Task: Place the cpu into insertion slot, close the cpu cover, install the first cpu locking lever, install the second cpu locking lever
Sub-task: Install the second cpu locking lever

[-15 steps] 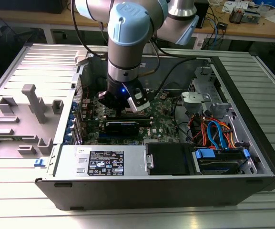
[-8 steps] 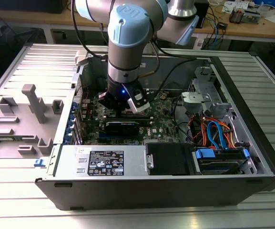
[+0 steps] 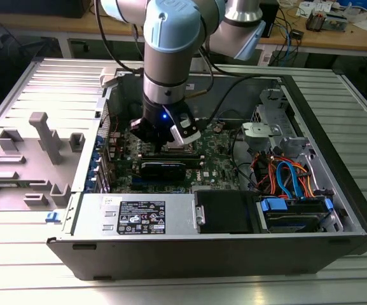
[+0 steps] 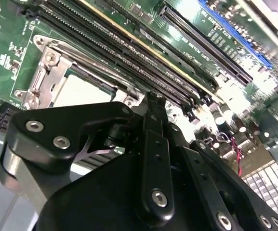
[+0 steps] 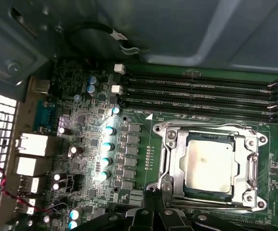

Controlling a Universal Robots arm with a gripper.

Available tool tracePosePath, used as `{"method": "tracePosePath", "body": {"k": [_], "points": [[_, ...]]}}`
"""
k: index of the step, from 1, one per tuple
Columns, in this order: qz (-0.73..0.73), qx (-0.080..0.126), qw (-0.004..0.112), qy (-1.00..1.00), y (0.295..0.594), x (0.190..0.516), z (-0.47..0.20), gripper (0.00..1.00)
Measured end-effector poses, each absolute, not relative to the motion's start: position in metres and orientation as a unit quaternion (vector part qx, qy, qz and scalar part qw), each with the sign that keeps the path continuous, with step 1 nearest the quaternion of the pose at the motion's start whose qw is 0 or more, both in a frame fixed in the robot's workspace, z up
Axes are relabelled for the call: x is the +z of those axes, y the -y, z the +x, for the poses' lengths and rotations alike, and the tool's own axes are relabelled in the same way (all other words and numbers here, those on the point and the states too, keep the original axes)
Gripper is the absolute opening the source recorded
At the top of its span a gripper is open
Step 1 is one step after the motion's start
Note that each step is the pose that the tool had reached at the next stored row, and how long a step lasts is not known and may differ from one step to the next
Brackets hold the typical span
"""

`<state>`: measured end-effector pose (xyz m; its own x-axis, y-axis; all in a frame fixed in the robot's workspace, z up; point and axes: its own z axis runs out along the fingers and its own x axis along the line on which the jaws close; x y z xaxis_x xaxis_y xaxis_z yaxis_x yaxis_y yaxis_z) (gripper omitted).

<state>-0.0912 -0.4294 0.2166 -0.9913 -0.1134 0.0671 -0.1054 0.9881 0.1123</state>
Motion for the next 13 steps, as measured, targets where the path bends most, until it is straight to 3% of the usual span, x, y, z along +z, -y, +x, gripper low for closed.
{"method": "tracePosePath", "body": {"k": [13], "points": [[0.055,-0.054,0.039,0.996,0.429,0.232,-0.091,0.11]]}}
